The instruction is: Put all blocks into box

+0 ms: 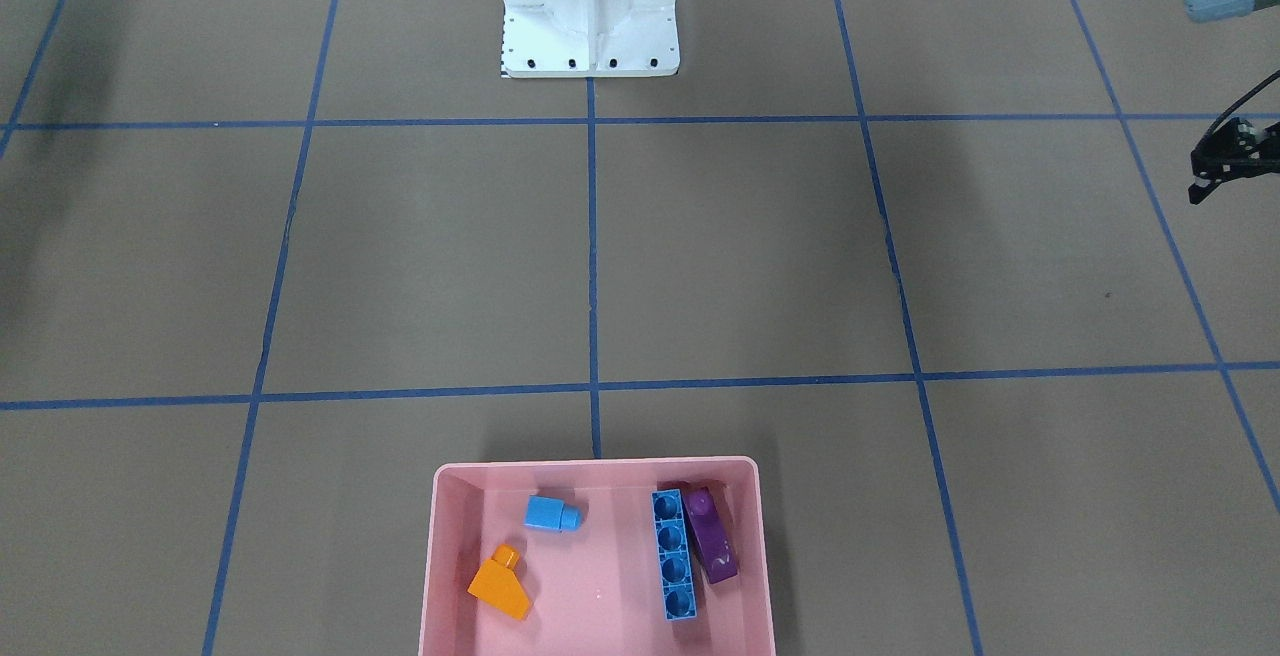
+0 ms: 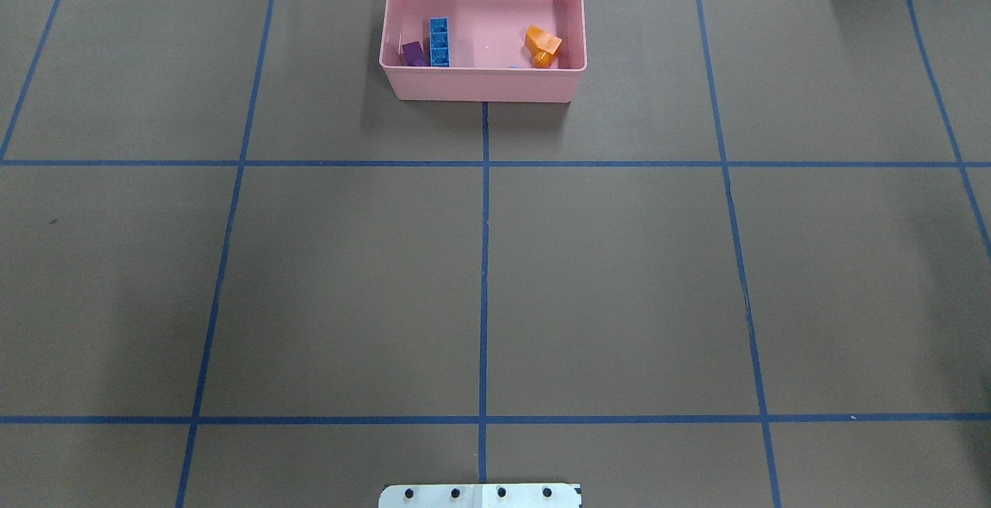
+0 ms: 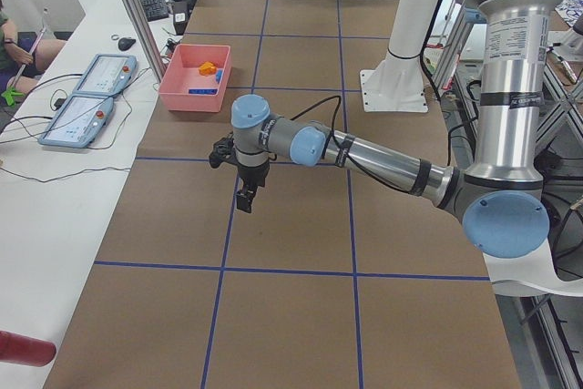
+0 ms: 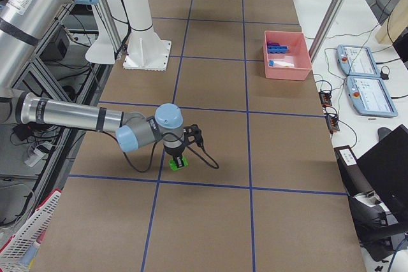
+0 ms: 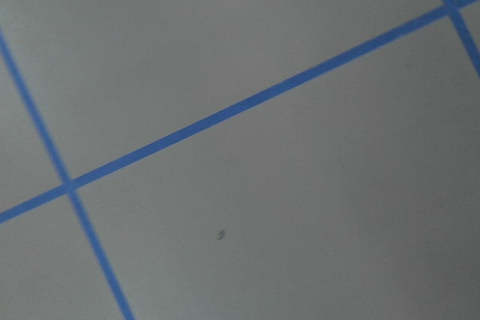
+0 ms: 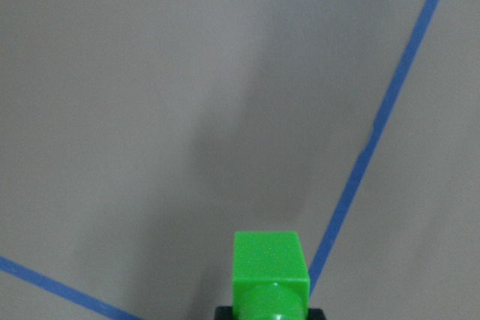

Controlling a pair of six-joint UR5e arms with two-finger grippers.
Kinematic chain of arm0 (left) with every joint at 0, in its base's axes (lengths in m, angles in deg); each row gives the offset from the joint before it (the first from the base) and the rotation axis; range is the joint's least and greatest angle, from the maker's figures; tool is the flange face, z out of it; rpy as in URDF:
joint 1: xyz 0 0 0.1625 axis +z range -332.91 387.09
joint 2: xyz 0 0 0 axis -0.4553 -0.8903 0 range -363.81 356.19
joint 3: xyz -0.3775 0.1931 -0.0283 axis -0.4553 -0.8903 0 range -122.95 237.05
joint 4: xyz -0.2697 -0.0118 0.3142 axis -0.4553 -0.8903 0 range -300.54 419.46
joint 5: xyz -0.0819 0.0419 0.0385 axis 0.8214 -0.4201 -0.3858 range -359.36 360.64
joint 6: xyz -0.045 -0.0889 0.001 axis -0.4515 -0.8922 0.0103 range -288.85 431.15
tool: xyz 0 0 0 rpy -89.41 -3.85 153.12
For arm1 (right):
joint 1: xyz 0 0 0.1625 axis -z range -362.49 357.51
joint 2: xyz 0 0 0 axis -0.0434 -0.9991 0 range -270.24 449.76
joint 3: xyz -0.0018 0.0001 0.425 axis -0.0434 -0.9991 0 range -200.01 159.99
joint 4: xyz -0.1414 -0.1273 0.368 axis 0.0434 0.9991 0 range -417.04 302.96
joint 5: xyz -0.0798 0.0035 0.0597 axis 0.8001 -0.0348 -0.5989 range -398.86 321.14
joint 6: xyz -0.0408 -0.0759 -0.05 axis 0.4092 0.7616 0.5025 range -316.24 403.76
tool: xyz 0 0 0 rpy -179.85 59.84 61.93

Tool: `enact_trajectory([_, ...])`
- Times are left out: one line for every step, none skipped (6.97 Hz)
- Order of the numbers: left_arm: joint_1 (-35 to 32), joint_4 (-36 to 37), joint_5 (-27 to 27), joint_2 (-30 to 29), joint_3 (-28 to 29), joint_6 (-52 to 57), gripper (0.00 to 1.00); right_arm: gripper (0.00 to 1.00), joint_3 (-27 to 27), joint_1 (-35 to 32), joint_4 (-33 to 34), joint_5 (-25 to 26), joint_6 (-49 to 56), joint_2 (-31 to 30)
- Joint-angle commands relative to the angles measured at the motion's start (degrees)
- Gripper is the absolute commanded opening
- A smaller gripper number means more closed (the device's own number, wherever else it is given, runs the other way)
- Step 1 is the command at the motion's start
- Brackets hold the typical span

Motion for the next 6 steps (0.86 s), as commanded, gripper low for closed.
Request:
enact_trajectory([-6.79,0.48,0.12,2.78,1.04,8.52,1.00,0.00,6.16,-1.98,24.24,-0.41,0.06,16.62])
enact_trajectory([-10.56,0.40,0.21,4.97,1.57,9.44,1.00,0.00,5.74,-1.89,33.48,-0.32,-0.03,25.94])
enact_trajectory([-13.21,0.48,1.08,5.43,1.84,9.45,1.00,0.00,5.21,-1.89,43.06,-0.23,-0.03,35.17])
enact_trajectory([-13.50,0.31,1.87,6.48,1.84,9.37,1.00,0.00,3.12,-1.89,49.68,-0.06,-0.11,43.61])
enact_trajectory([-13.94,0.31,2.05,7.53,1.84,9.28,1.00,0.00,-1.25,-1.72,50.97,-0.06,-1.33,50.31])
enact_trajectory([-15.33,0.31,2.49,7.98,1.75,8.84,1.00,0.00,-5.91,-0.67,50.89,0.03,-5.43,56.55])
